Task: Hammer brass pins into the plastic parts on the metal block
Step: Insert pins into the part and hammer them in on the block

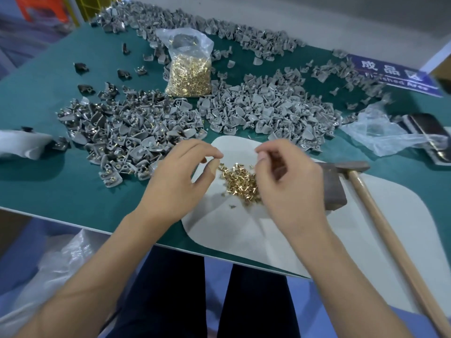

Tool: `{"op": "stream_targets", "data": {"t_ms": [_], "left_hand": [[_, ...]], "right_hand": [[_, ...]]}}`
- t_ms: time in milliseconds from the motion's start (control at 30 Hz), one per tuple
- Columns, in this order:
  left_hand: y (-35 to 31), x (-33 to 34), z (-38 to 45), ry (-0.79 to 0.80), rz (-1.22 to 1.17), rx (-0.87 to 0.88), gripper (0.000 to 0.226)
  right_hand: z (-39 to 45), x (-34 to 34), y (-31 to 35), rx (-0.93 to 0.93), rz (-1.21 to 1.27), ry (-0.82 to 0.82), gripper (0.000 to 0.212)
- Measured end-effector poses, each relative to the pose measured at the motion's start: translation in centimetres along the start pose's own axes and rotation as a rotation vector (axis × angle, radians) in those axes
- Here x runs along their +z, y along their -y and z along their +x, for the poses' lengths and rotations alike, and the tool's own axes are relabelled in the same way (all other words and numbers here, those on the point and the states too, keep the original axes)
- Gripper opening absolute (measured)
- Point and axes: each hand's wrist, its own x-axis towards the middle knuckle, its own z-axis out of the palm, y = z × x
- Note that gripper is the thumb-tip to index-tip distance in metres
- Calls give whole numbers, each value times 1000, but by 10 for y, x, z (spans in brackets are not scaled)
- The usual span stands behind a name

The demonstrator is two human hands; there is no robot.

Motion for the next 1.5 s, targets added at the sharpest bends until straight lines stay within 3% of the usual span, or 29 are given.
{"op": "stream_targets", "data": {"t_ms": [67, 133, 233, 300, 467, 867, 1033, 1333, 1500], "left_hand": [[-7, 0, -11, 41, -140, -140, 18], [-11, 4, -17, 156, -144, -172, 31], [-12, 11, -19, 420, 141, -90, 80], [-14, 17, -17, 549, 286, -78, 101], [-16, 26, -8, 583, 368, -38, 111], [-14, 51, 17, 556, 230, 108, 94], [-18, 60, 24, 496, -48, 64, 60], [-24, 53, 28, 452, -149, 65, 10], [-26, 52, 27, 507, -91, 123, 23]], "right_hand": [[3, -14, -9, 79, 75, -102, 14], [3, -24, -24, 96, 64, -149, 14], [-4, -38, -50, 7, -120, -175, 12], [-9, -48, -68, -55, -296, -130, 18], [-16, -62, -89, -45, -406, 101, 39], [-39, -73, -98, 27, -390, -5, 47], [-40, -70, -97, 20, -358, -57, 41], [-40, -67, -99, -16, -338, -84, 39], [-39, -66, -99, -26, -311, -74, 35]]}}
